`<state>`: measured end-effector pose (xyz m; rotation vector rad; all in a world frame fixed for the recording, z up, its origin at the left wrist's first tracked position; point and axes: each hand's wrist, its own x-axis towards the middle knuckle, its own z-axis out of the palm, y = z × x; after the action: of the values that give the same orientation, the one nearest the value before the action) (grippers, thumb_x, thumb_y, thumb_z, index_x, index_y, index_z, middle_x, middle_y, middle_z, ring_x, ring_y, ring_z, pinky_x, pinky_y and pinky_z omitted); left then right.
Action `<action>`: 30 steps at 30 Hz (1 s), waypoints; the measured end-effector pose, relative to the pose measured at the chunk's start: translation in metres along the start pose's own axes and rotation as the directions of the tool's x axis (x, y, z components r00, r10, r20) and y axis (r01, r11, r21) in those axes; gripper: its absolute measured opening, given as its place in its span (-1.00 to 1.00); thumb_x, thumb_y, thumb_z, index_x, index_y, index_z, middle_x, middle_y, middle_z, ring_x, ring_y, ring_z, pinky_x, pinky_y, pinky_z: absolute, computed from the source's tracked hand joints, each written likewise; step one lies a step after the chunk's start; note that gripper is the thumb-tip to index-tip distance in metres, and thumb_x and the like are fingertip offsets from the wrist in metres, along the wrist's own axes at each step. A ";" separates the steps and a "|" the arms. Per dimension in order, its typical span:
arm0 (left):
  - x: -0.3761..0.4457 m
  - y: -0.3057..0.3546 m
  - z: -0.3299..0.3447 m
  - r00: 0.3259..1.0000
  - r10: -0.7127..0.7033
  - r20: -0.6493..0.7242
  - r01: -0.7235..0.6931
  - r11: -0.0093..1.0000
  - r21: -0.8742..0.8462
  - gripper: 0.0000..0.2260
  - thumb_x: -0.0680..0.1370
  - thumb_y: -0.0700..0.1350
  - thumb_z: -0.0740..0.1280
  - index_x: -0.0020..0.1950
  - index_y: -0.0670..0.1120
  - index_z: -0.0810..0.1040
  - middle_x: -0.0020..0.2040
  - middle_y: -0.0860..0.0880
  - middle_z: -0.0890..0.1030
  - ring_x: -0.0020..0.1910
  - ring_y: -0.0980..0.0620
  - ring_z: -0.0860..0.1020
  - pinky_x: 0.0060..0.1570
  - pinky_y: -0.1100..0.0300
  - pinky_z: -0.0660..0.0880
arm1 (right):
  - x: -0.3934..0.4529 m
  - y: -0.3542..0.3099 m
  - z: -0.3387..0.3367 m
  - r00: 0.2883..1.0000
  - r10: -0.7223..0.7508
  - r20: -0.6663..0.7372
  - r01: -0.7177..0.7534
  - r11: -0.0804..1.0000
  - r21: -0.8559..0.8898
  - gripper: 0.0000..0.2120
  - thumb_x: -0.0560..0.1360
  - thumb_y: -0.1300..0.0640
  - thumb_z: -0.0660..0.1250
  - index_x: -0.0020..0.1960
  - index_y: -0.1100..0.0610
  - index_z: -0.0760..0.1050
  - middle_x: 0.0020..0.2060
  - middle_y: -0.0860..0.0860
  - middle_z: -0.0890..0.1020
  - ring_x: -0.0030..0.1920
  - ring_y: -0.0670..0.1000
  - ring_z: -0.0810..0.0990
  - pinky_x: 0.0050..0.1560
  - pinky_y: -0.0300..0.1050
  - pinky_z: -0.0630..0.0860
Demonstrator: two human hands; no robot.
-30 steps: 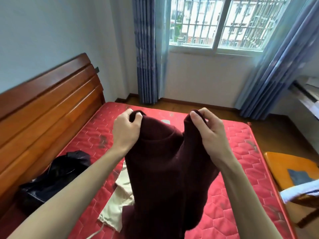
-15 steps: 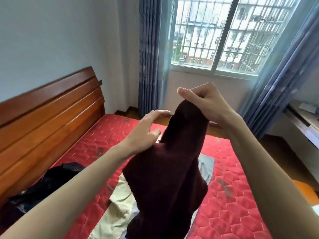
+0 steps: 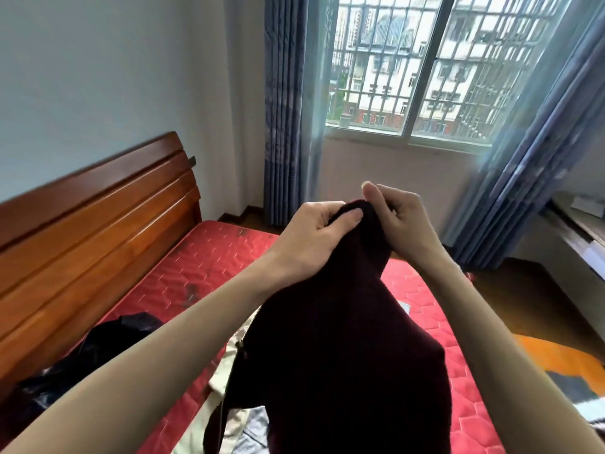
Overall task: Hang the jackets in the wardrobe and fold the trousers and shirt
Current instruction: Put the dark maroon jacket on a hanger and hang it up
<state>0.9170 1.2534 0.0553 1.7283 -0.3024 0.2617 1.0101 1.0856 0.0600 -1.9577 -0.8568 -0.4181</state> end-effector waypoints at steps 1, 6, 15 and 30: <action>0.001 0.000 0.005 1.000 -0.011 -0.015 0.011 0.999 0.032 -0.70 0.70 -0.04 0.32 -0.21 -0.08 0.63 -0.32 0.04 0.58 -0.32 0.11 0.53 -0.29 0.19 0.45 | -0.007 0.003 0.002 1.000 0.013 -0.022 -0.014 0.999 -0.032 -0.63 0.72 -0.04 0.24 -0.23 0.06 0.40 -0.31 -0.13 0.44 -0.30 -0.13 0.42 -0.24 -0.08 0.37; 0.005 -0.010 0.018 0.970 -0.076 -0.231 0.098 0.992 0.083 -0.63 0.69 -0.04 0.33 -0.15 -0.32 0.58 -0.31 -0.08 0.55 -0.30 0.03 0.48 -0.21 -0.11 0.47 | -0.055 -0.012 0.001 0.985 0.156 -0.069 -0.154 0.987 0.037 -0.67 0.58 -0.26 0.33 0.24 -0.13 0.45 0.11 -0.18 0.59 0.04 -0.14 0.63 -0.02 -0.31 0.55; 0.016 -0.010 0.024 0.921 -0.208 -0.330 0.201 0.978 -0.056 -0.65 0.60 -0.02 0.38 -0.20 -0.29 0.63 -0.33 -0.16 0.63 -0.31 -0.08 0.61 -0.07 -0.22 0.65 | -0.081 -0.047 0.027 0.961 0.272 0.042 -0.229 0.876 -0.426 -0.11 0.40 -0.11 0.49 0.61 -0.03 0.14 0.35 0.00 0.39 0.27 0.18 0.51 0.08 0.05 0.51; -0.031 -0.069 -0.025 0.975 0.186 0.122 -0.213 0.621 0.754 -0.66 0.65 -0.01 0.30 0.40 -0.09 0.50 0.26 -0.01 0.58 0.26 -0.01 0.55 0.30 -0.02 0.46 | -0.028 -0.027 0.005 0.911 0.411 0.015 -0.409 0.909 -0.082 -0.81 0.40 0.19 0.14 -0.38 0.09 0.25 -0.55 -0.16 0.32 -0.41 0.03 0.31 -0.34 -0.06 0.25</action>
<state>0.9116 1.2911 -0.0148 2.5588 -0.4512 0.5931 0.9710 1.0871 0.0571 -2.1539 -0.4305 -0.1714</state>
